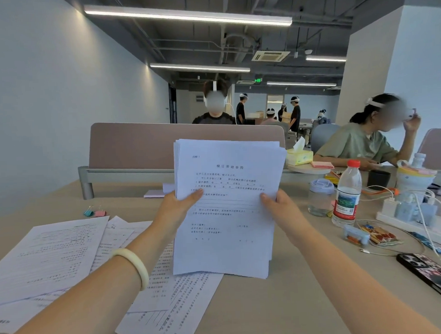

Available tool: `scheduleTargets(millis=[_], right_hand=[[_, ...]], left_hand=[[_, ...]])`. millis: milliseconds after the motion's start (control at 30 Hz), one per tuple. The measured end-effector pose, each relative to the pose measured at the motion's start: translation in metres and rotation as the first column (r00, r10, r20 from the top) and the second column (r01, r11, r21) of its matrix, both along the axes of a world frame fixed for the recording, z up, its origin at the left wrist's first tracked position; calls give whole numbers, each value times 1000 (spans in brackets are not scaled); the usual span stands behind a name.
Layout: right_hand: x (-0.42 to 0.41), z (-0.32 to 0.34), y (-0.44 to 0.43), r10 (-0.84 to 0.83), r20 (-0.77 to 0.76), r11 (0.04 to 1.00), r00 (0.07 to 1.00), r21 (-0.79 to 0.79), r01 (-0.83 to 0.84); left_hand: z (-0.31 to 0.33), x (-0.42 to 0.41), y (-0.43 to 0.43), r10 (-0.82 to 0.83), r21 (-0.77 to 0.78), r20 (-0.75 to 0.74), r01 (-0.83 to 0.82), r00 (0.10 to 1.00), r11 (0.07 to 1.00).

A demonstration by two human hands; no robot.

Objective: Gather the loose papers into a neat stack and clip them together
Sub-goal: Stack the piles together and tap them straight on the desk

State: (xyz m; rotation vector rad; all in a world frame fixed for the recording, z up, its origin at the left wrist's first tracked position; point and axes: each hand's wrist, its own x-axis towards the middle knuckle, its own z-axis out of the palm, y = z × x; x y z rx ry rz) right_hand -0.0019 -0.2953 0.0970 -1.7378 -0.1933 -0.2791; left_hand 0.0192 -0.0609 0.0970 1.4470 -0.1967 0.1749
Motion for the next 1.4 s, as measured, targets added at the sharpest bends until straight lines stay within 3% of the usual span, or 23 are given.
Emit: scheduleTargets(millis=[67, 200, 367, 500, 733, 900, 1000, 1067, 1133, 1233, 1300, 1400], right_hand=[[1, 12, 4, -75, 20, 997, 997, 21, 75], [-2, 27, 8, -24, 70, 996, 997, 86, 18], [-5, -13, 12, 47, -55, 977, 997, 211, -34], [-14, -21, 30, -66, -85, 998, 994, 14, 67], [1, 34, 51, -153, 133, 982, 979, -95, 166], [26, -3, 107, 19, -71, 988, 997, -150, -30], [41, -38, 140, 162, -339, 982, 927, -41, -186], [46, -50, 154, 219, -431, 969, 876, -10, -247], [44, -57, 161, 166, -444, 937, 880, -208, -282], [42, -71, 168, 141, -407, 713, 903, -590, -377], [44, -77, 185, 183, -386, 614, 904, -674, -412], [48, -76, 227, 253, -403, 560, 880, -681, -473]], left_hand=[[12, -1, 0, 41, -20, 41, -40, 998, 999], [31, -1, 5, 35, -2, 70, -35, 997, 999], [-12, -6, 16, -118, 74, -50, 122, 992, 990], [-35, -4, 11, -12, 99, -99, 22, 995, 995], [22, 1, 36, 73, 260, 127, -104, 989, 960], [-7, 10, 103, 143, 411, 17, -137, 990, 901], [-31, 7, 149, 178, 393, -89, -129, 980, 911], [-30, 3, 182, 198, 346, -123, -144, 972, 927], [-21, 1, 223, 211, 281, -147, -164, 966, 946], [-11, -1, 289, 334, 254, -155, -289, 930, 923], [-15, -3, 324, 440, 313, -183, -373, 879, 874], [-38, 0, 352, 484, 356, -261, -382, 835, 853]])
